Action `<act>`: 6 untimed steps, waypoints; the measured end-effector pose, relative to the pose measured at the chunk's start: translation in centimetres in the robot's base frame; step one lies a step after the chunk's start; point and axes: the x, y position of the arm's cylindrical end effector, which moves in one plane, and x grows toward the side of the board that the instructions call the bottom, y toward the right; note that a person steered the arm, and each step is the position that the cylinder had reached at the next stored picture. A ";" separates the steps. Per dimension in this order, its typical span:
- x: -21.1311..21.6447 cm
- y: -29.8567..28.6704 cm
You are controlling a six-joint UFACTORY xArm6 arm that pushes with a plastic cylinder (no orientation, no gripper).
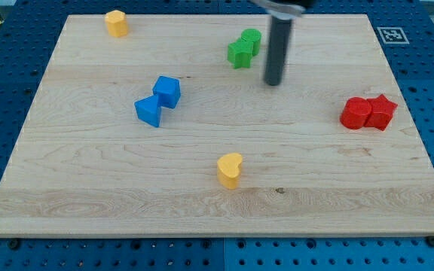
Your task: Nudge the red blocks to the left slightly
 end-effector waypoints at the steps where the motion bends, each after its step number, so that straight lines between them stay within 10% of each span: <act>1: 1.6 8.3; 3: 4.8 17.6; 6: 9.2 15.1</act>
